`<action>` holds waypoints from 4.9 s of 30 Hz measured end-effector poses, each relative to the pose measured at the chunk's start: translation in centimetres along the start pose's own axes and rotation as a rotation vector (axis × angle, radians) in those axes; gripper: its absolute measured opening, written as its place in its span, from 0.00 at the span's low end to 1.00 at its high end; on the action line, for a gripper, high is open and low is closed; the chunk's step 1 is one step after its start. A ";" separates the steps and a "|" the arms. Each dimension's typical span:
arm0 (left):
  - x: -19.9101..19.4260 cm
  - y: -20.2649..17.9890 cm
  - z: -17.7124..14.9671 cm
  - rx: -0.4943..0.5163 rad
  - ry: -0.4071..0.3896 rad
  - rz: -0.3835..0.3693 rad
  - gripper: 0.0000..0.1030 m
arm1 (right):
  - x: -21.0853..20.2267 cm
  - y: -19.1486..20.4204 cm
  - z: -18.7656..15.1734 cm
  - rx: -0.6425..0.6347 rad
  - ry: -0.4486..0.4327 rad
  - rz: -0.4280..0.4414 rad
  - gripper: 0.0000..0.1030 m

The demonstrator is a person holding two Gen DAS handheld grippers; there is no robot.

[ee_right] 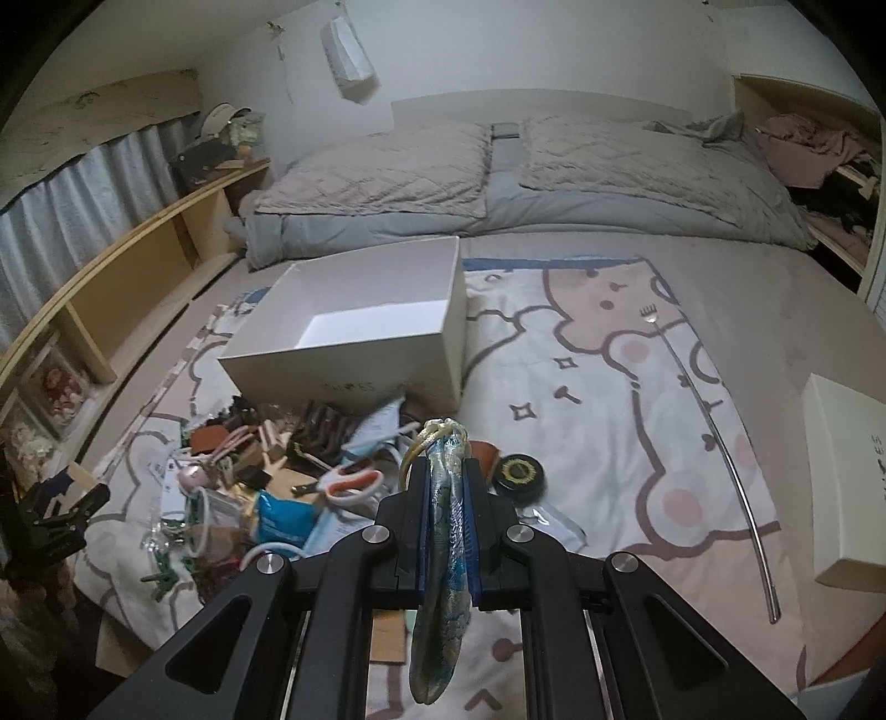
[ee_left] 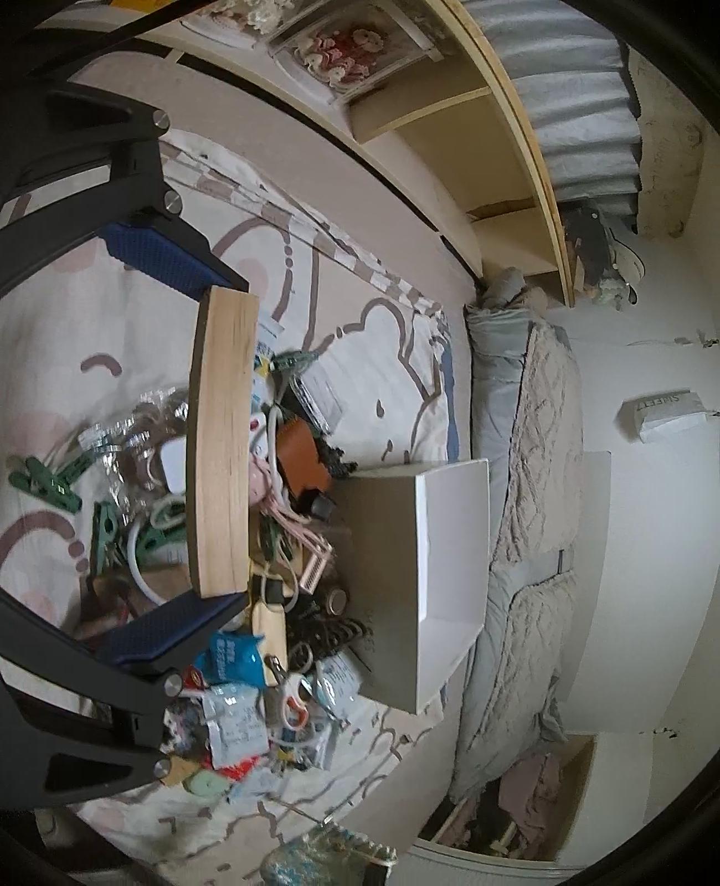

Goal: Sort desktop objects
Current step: 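Lift the stick with the left tool while the right tool lifts the pouch toward the box, then carry the stick over the white box with the left tool while the right tool holds the pouch above it, then open the left tool to drop the stick onto the wooden disc in the box, then lower the blue floral pouch into the box and open the right tool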

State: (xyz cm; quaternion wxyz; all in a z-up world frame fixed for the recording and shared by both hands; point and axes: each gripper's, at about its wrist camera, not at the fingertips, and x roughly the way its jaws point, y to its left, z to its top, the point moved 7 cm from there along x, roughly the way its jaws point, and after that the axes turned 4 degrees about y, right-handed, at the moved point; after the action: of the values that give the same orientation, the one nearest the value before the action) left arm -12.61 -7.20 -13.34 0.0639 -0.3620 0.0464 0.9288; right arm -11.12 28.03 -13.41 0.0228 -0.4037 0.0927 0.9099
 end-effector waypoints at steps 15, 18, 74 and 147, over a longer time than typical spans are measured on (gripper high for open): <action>-1.9 -4.5 6.4 0.048 -0.117 -0.019 0.97 | -1.6 4.0 3.7 -0.026 -0.084 0.038 0.10; -1.9 -5.0 8.1 0.041 -0.136 -0.025 0.97 | -2.2 4.8 4.9 -0.023 -0.111 0.057 0.10; 20.3 -9.2 20.9 -0.117 0.070 -0.035 0.97 | 14.8 8.1 21.4 0.058 -0.085 0.225 0.10; 24.6 -9.7 18.3 -0.068 0.139 -0.093 1.00 | 30.1 9.7 19.7 0.142 0.157 0.273 0.10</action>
State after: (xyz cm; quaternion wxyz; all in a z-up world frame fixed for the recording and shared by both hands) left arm -41.23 6.84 -16.99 0.0910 -0.4292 0.0022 0.8986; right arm -46.89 21.17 -21.23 -0.0798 -0.4548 0.2125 0.8612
